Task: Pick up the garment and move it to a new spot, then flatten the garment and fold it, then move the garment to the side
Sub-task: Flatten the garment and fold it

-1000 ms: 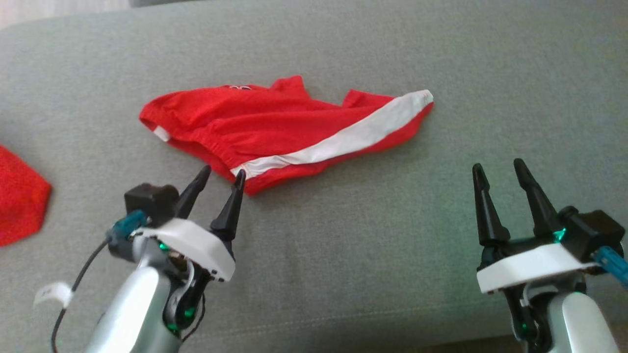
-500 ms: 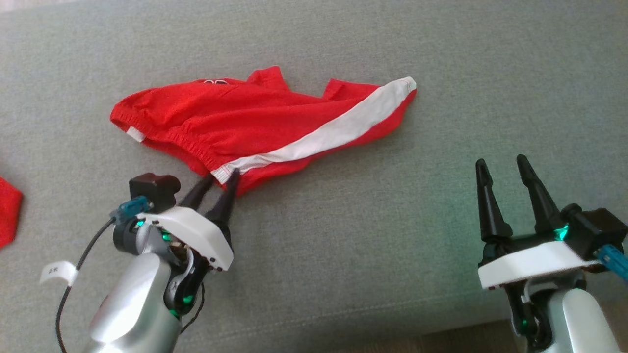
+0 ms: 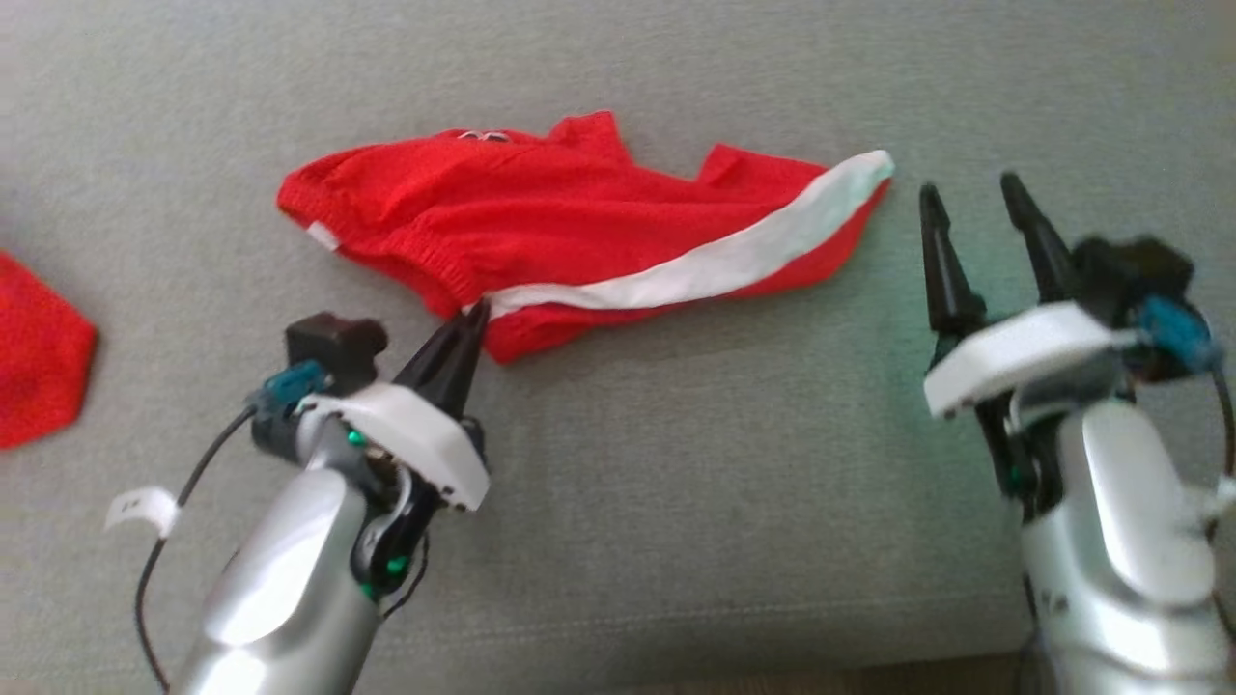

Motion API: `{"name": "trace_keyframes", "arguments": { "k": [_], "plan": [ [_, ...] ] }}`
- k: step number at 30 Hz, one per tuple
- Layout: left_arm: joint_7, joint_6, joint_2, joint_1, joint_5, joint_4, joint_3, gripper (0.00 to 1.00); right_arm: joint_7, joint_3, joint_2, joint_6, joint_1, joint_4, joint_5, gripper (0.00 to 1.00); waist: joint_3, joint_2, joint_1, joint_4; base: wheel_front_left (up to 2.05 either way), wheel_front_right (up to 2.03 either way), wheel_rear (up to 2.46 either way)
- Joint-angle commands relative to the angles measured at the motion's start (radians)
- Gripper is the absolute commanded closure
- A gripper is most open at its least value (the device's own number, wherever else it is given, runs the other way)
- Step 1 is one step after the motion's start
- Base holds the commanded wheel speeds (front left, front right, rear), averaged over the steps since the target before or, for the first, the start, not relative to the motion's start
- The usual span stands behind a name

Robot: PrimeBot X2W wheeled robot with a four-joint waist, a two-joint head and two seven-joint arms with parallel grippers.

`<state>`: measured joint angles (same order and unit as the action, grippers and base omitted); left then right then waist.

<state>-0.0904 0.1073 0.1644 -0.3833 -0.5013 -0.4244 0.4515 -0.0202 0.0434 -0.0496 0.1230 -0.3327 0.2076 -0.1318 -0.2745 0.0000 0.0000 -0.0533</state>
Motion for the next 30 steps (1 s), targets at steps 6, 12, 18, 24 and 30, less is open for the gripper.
{"name": "trace_keyframes", "arguments": {
  "k": [6, 12, 18, 24, 30],
  "plan": [
    [-0.031, 0.015, -0.020, -0.116, 0.022, 0.000, 0.027, 1.00, -0.049, -0.001, -0.036, 0.008, -0.216, 0.254, 0.023, 0.00, -0.056, 0.0000, 0.0000, 0.088, 0.00, 0.00, 0.00],
    [-0.075, 0.021, -0.037, -0.177, 0.021, -0.042, 0.081, 1.00, -0.065, -0.013, -0.063, 0.008, -0.334, 0.503, 0.051, 0.00, -0.093, 0.0000, 0.0000, 0.140, 0.00, 0.00, 0.00],
    [-0.104, 0.022, -0.030, -0.195, 0.006, -0.075, 0.093, 1.00, -0.076, 0.017, -0.067, 0.008, -0.375, 0.608, 0.039, 0.64, -0.101, 0.0000, 0.0000, 0.142, 0.00, 0.00, 0.00],
    [-0.138, 0.021, -0.012, -0.203, 0.004, -0.094, 0.084, 1.00, -0.010, 0.021, -0.076, 0.008, -0.375, 0.629, 0.003, 1.00, -0.080, 0.0000, 0.0000, 0.138, 0.00, 0.00, 0.00],
    [-0.154, 0.014, 0.038, -0.193, 0.017, -0.031, 0.063, 1.00, 0.088, 0.014, -0.085, 0.008, -0.311, 0.495, -0.041, 1.00, -0.014, 0.0000, 0.0000, 0.115, 0.00, 0.00, 0.00]
  ]
}}
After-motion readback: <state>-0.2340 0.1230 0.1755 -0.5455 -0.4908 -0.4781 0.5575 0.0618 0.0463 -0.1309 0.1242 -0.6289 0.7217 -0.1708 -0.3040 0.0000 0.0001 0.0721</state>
